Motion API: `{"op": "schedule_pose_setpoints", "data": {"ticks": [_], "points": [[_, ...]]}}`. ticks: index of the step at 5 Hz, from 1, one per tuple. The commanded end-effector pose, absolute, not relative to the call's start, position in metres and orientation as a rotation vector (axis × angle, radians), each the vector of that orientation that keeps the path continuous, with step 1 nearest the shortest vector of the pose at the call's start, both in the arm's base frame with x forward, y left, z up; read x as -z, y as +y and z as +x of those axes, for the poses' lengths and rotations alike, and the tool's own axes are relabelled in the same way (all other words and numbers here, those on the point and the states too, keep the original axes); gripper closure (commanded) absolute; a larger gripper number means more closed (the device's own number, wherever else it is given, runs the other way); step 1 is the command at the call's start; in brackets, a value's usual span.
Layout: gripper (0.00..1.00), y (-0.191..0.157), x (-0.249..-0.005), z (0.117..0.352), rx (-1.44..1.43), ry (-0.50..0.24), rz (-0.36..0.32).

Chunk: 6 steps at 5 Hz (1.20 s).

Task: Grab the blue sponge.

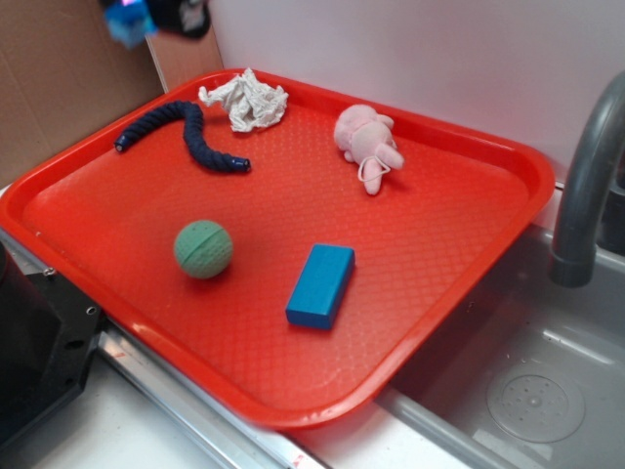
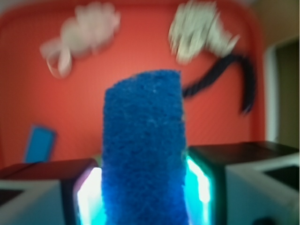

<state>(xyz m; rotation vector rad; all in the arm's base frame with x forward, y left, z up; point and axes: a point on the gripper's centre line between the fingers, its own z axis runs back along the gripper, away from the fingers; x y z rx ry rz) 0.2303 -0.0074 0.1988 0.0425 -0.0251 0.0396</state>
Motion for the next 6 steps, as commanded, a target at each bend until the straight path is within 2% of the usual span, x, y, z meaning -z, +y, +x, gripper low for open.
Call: {"op": "schedule_pose_setpoints", "data": {"ticks": [1, 2, 3, 4, 5, 6], "points": [[1.00, -0.012, -0.236, 0.262, -0.041, -0.096, 0.118], [1.00, -0.009, -0.231, 0.260, -0.049, -0.095, 0.111], [1.00, -0.005, -0.214, 0.236, -0.044, -0.092, 0.085], [1.00, -0.005, -0.205, 0.228, -0.038, -0.088, 0.054], [1.00, 0.008, -0.193, 0.217, -0.074, -0.058, 0.062], [1.00, 0.010, -0.193, 0.206, -0.095, -0.070, 0.064]]}}
